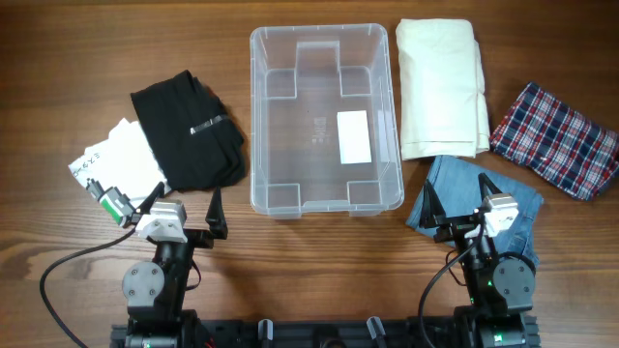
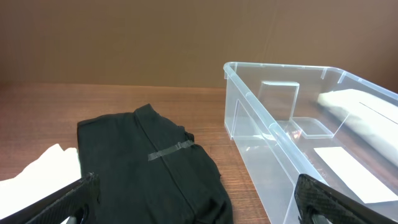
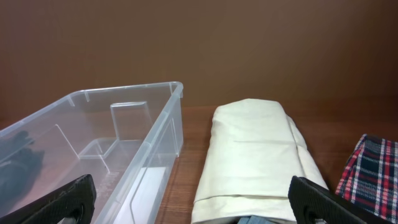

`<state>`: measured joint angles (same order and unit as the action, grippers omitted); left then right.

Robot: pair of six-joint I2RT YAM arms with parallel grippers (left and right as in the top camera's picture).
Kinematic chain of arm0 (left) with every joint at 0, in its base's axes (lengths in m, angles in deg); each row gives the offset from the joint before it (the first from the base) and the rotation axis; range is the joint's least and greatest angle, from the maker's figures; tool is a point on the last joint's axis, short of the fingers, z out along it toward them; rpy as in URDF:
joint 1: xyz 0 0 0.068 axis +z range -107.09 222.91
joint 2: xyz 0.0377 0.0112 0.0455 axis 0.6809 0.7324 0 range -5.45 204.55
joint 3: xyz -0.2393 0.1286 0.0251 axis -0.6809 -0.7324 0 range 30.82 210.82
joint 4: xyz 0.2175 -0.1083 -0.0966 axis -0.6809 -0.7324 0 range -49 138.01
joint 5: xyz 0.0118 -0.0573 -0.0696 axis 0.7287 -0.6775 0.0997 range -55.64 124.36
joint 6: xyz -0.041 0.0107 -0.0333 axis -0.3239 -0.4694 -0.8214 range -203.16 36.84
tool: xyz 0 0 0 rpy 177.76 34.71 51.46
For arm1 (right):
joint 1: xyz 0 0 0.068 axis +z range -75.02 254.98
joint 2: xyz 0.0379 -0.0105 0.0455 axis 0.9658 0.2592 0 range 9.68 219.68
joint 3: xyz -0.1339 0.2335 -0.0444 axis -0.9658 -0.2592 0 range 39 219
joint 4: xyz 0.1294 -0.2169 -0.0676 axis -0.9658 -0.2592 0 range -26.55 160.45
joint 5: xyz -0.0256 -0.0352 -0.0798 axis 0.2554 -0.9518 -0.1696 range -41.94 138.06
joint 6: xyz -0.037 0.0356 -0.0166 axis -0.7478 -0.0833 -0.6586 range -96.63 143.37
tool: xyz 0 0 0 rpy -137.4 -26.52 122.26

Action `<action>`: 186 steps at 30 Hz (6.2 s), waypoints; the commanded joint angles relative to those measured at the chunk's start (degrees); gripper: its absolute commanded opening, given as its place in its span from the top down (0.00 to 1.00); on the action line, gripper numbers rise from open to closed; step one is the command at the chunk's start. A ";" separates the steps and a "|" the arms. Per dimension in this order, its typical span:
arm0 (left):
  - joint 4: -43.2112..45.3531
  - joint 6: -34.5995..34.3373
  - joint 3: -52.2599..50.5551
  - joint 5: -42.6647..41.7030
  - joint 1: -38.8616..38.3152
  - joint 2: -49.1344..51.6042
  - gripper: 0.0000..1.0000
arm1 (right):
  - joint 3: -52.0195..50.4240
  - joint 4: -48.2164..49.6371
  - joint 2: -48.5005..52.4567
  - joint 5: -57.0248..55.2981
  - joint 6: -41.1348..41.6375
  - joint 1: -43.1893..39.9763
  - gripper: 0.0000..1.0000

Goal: Pack container

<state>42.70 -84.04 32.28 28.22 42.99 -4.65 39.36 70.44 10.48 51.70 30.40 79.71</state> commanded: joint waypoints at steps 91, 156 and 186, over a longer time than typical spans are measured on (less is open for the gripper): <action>0.20 0.48 -0.44 -1.53 0.35 -0.26 0.00 | 0.35 0.00 0.13 7.58 12.66 0.09 0.00; 0.20 0.48 -0.44 -1.55 0.35 -0.24 0.00 | 31.32 -39.91 67.95 5.44 11.72 -51.58 0.00; 0.20 0.48 -0.44 -1.53 0.37 -0.24 0.00 | 29.77 -33.73 81.92 17.49 3.19 -51.56 0.23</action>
<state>42.90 -84.02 32.17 27.37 42.99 -4.61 72.58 36.41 88.14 61.80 34.97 27.34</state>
